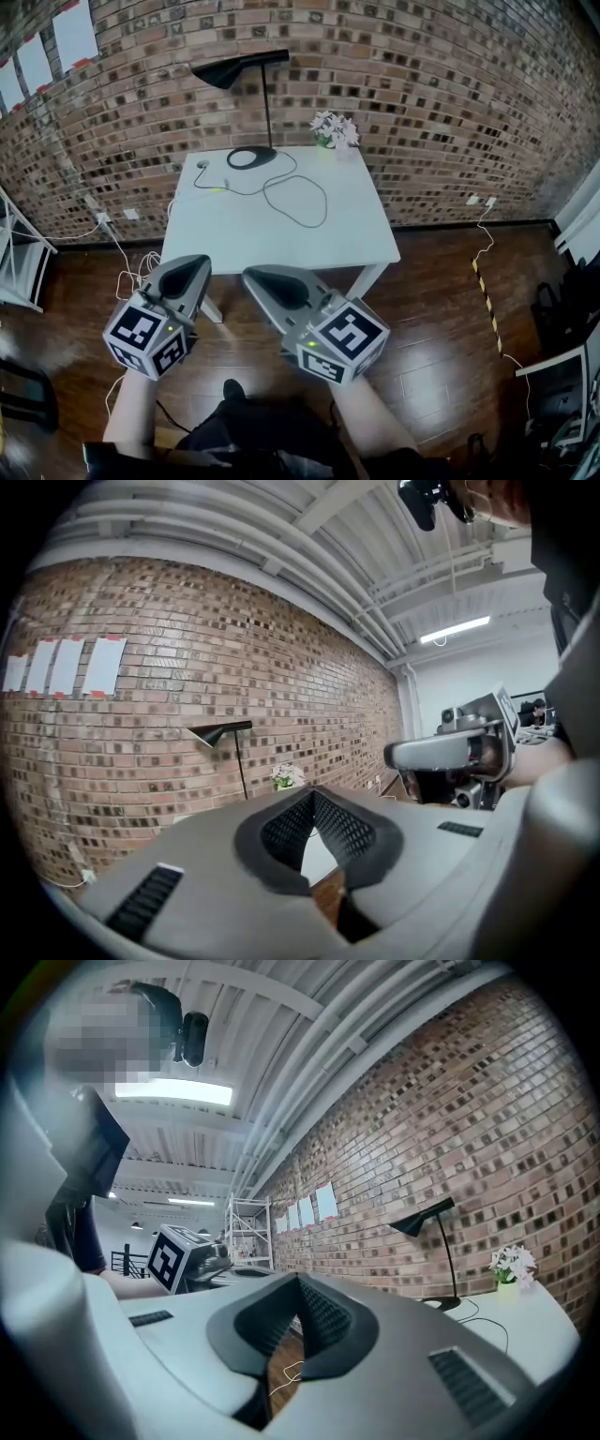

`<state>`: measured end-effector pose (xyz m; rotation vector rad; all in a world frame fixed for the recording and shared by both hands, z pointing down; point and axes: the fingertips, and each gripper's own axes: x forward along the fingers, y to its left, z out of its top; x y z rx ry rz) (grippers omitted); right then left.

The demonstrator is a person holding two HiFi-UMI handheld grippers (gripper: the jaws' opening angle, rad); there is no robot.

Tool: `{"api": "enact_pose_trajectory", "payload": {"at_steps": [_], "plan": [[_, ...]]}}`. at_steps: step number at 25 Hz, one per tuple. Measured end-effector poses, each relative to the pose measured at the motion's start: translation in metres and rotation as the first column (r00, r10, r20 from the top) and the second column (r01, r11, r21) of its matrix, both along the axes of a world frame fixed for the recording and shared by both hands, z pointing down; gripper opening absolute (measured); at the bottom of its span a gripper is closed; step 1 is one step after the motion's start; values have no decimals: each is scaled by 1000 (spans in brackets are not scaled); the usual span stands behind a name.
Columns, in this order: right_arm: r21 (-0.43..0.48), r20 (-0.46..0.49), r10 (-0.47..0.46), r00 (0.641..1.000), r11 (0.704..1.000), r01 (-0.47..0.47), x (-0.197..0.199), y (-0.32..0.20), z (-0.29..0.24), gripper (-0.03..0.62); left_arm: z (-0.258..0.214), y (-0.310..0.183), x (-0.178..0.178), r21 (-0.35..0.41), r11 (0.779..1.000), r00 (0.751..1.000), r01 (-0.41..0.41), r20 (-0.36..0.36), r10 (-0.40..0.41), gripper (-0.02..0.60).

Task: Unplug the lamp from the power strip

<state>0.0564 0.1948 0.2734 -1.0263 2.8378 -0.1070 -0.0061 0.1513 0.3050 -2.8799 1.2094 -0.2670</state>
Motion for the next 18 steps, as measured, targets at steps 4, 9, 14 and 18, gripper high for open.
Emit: {"api": "enact_pose_trajectory", "payload": {"at_steps": [4, 9, 14, 18], "plan": [[2, -4, -29, 1000, 1000, 29, -10, 1, -3, -8, -4, 1, -10, 5, 1000, 1000, 27, -3, -27, -2], [-3, -14, -59, 998, 998, 59, -25, -2, -1, -8, -1, 1, -23, 5, 999, 999, 50, 2, -50, 0], [-23, -21, -63, 998, 998, 62, -26, -4, 5, -8, 0, 1, -20, -2, 999, 999, 49, -3, -49, -2], [-32, -27, -60, 998, 998, 59, -22, -8, 7, -8, 0, -1, -13, -2, 999, 999, 40, 6, -40, -1]]}}
